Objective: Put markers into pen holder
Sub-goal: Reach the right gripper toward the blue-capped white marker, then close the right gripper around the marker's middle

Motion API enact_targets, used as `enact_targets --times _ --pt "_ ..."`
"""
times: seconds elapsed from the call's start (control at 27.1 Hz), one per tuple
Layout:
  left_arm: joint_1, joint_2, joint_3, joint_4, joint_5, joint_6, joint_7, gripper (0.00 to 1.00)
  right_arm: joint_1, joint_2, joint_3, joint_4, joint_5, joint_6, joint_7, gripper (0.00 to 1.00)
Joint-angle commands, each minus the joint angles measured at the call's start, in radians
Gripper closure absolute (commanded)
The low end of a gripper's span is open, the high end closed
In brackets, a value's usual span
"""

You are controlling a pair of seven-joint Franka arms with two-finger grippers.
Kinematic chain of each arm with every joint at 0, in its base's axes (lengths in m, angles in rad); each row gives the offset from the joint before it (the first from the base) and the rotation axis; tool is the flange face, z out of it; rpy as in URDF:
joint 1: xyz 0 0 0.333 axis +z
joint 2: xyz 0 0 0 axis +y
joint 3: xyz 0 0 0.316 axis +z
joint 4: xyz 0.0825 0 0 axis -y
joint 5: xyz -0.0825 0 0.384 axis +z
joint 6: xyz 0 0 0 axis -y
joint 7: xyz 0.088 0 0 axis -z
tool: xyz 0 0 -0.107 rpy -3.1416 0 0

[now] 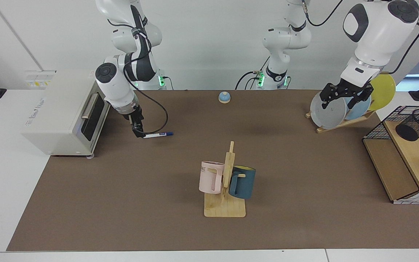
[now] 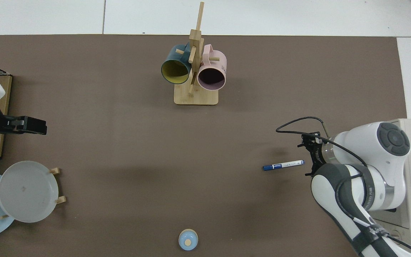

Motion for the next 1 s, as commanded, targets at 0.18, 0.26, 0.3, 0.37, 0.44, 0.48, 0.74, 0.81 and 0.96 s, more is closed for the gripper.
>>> enact_targets --times 0.18,0.26,0.3,0.37,0.44,0.48,0.74,0.81,0.96 --pt "0.01 -0.007 -0.004 -0.017 -0.008 0.013 0.017 0.0 -0.008 0.06 0.006 -0.065 0.063 0.119 0.053 0.0" --pt "0.01 -0.007 -0.004 -0.017 -0.008 0.013 0.017 0.0 -0.007 0.065 0.006 -0.073 0.063 0.131 0.053 0.0" --pt "0.01 -0.007 -0.004 -0.018 -0.008 0.013 0.017 0.0 -0.005 0.065 0.006 -0.077 0.063 0.133 0.053 0.0" --pt "0.01 -0.007 -0.004 -0.017 -0.008 0.013 0.017 0.0 -0.001 0.065 0.006 -0.084 0.063 0.133 0.037 0.0" --pt "0.01 -0.007 -0.004 -0.017 -0.008 0.011 0.017 0.0 -0.001 0.067 0.006 -0.087 0.063 0.134 0.03 0.0" --pt "0.01 -0.007 -0.004 -0.018 -0.008 0.013 0.017 0.0 0.001 0.068 0.006 -0.088 0.063 0.134 0.029 0.0" --pt "0.01 -0.007 -0.004 -0.018 -0.008 0.011 0.017 0.0 -0.001 0.073 0.004 -0.09 0.063 0.136 0.004 0.06" --pt "0.01 -0.007 -0.004 -0.018 -0.008 0.004 0.009 0.0 -0.002 0.073 0.004 -0.09 0.063 0.134 -0.016 0.14" --pt "0.01 -0.007 -0.004 -0.018 -0.008 -0.003 0.003 0.0 -0.001 0.071 0.004 -0.09 0.063 0.134 -0.031 0.38"
